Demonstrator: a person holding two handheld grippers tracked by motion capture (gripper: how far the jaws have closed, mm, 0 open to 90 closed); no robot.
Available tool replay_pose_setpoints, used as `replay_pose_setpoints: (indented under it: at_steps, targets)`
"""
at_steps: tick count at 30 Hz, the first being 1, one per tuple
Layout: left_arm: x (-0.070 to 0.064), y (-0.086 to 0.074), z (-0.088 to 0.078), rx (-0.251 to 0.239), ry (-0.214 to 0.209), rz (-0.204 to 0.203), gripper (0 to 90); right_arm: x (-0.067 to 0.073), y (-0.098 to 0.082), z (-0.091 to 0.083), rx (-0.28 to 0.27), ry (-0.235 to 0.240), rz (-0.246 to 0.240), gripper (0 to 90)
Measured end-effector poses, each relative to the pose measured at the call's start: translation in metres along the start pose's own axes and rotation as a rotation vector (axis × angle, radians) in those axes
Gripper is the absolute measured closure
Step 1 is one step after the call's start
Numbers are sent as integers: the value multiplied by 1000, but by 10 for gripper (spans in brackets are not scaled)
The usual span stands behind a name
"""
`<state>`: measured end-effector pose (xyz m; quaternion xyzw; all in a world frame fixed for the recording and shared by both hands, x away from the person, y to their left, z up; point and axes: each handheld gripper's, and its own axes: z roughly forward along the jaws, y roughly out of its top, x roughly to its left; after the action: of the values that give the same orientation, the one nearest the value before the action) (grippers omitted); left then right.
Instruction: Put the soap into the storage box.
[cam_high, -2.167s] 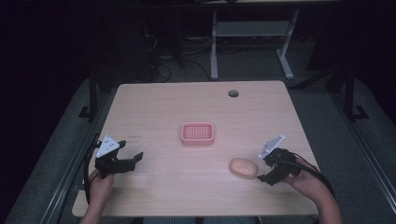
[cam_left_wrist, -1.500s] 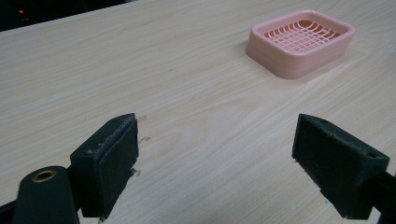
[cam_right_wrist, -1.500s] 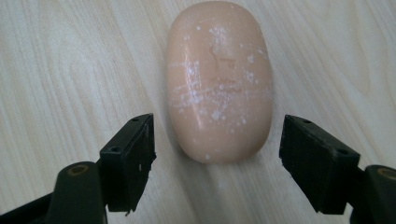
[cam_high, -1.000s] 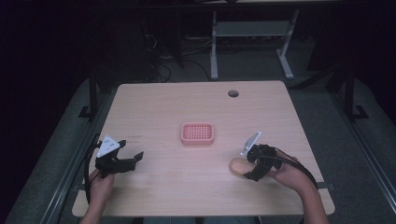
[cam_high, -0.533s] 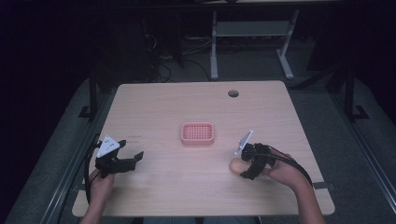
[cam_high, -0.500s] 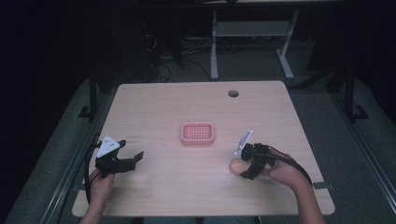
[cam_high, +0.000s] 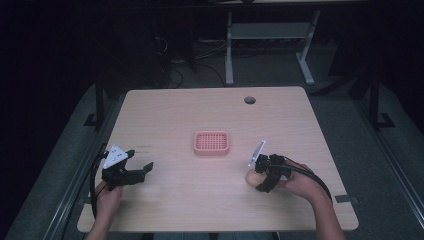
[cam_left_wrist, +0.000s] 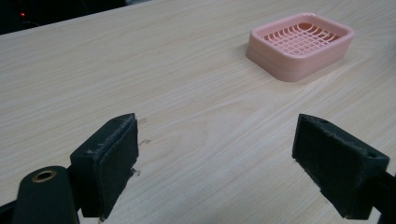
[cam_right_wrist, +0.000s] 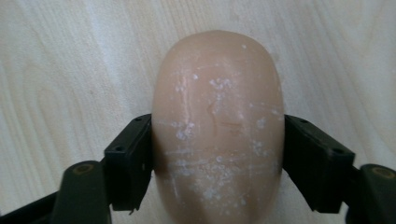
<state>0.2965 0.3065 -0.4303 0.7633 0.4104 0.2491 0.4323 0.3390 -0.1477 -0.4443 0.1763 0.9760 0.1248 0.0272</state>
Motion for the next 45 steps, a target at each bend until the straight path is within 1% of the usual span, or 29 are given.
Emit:
replay_pose_setpoints:
  at_steps: [4,5,9,12,13,16,18,19,20,21,24,25,28,30,33,36,37,42,45]
  targets:
    - [-1,0,0,3,-3,6,142,0,0,0,-3,-3,-10,316]
    - [-1,0,0,-3,-2,2,142,1,1,0,0,-6,-12,317]
    - [-1,0,0,0,-2,1,142,2,1,-1,3,-1,-18,318]
    - [-1,0,0,-4,-2,0,142,2,2,-1,5,-8,-21,318]
    - [-1,0,0,-5,-1,-2,142,3,2,-1,6,-17,-22,318]
    - [-1,0,0,-6,-2,-3,142,3,3,-2,0,-12,-26,318]
    - [-1,0,0,-8,-2,-4,142,4,3,-3,-9,-13,-27,318]
    - [-1,0,-1,-10,-2,-3,142,4,4,-5,-23,-9,-24,318]
    - [-1,0,-1,-10,-2,-3,142,4,4,-5,-23,-9,-24,318]
    - [-1,0,-1,-10,-2,0,142,3,4,-6,-36,-5,-26,318]
    - [-1,0,-1,-10,-3,-1,142,3,4,-7,-41,-1,-21,318]
    - [-1,0,-1,-9,-3,-1,142,2,4,-7,-45,11,-16,318]
    - [-1,0,0,-9,-4,-1,142,2,4,-7,-47,13,-18,318]
    - [0,0,0,-8,-3,-1,142,0,4,-9,-74,27,-16,318]
    - [0,0,0,-8,-1,-5,142,-2,4,-11,-95,32,-12,318]
    - [0,0,0,-9,-2,-2,142,-2,5,-12,-96,36,-9,318]
    - [-1,0,0,-8,-3,-4,142,-2,6,-12,-87,32,-16,318]
    - [-1,0,0,-10,-3,-4,142,-4,10,-15,-94,34,-30,318]
    - [0,0,0,-9,-2,-2,142,-5,14,-16,-87,32,-37,318]
